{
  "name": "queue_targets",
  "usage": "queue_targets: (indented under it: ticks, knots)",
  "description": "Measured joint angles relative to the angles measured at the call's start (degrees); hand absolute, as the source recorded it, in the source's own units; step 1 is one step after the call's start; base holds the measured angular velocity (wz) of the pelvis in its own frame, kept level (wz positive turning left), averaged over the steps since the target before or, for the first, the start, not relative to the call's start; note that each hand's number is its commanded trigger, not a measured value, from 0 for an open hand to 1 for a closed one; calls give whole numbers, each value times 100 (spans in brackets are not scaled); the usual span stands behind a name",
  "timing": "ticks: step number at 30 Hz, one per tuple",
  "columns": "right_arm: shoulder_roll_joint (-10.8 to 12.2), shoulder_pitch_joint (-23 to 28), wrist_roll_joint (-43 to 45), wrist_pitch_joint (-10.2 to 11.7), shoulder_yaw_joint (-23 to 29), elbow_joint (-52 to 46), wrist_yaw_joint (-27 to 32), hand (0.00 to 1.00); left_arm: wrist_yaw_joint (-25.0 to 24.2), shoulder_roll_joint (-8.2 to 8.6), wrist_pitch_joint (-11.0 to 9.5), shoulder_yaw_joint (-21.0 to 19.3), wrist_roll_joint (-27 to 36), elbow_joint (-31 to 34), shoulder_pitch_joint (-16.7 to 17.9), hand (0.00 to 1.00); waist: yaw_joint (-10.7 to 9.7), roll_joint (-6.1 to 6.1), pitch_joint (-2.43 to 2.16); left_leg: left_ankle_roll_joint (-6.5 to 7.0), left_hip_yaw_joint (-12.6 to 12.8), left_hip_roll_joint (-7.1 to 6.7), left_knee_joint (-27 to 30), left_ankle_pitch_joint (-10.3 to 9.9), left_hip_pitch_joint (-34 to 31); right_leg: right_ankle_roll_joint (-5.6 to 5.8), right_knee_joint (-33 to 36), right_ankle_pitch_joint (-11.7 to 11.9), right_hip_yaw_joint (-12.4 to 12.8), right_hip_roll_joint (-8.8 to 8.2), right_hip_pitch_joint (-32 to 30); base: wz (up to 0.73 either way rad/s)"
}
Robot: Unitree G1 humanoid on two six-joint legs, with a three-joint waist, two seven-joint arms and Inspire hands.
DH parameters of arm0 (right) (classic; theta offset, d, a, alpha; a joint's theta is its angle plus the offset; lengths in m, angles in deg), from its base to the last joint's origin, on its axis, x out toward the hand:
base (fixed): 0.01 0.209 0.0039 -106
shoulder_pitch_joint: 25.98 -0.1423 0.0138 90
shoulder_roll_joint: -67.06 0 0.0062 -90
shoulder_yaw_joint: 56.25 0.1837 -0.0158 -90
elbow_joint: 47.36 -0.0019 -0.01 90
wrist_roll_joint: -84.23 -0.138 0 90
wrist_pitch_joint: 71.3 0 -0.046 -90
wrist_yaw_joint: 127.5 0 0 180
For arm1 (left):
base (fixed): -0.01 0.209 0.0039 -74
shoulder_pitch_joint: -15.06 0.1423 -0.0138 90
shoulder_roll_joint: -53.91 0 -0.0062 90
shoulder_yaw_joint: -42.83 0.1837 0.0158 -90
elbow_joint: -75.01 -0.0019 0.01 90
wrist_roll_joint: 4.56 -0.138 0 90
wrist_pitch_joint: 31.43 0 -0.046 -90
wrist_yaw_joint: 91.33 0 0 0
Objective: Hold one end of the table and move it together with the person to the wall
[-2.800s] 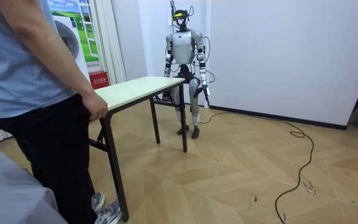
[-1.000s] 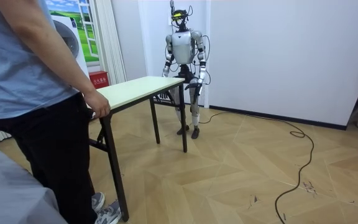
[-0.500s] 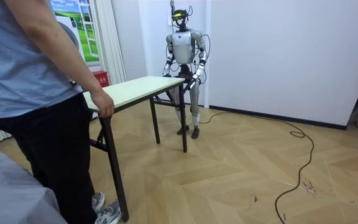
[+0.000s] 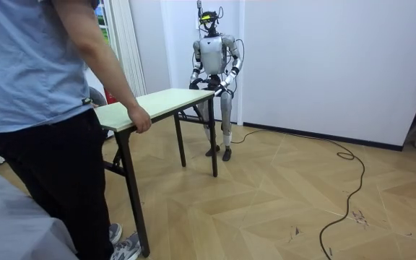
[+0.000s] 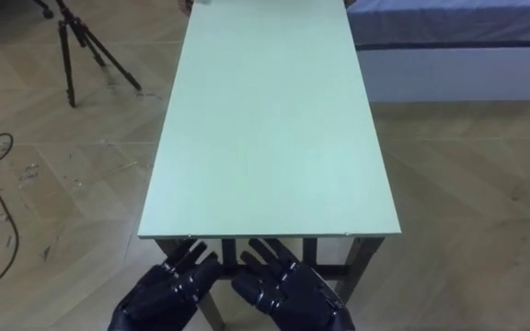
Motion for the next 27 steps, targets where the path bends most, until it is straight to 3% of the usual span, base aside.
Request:
queue_targets:
  ticks: [10, 17, 24, 27]
  knots:
    - [-23, -52, -638, -1, -145, -10, 75, 0, -39, -111, 16, 234, -7, 202, -2, 0, -19, -48, 6, 24, -3, -14, 22, 15, -18, 0, 6, 0, 3, -13, -37, 0]
    - [-156, -54, -849, -52, -206, -161, 236, 0, -23, -132, 139, 276, 928, 271, 2, 0, -18, -70, 15, 43, 17, -25, 16, 28, -19, 0, 15, 0, 26, -29, -58, 0]
    - [-172, -53, -1940, -158, -362, -164, 333, 0, 24, -68, 147, 318, 1377, 271, -10, 0, 8, -71, 18, 46, 12, -25, 20, 30, -19, 0, 16, 1, 22, -29, -64, 0]
    - [-173, -55, -1963, -158, -360, -164, 344, 0, 42, -72, 163, 317, 1380, 271, -20, 0, 14, -63, 22, 46, 13, -25, 20, 30, -20, 2, 16, 3, 17, -29, -62, 0]
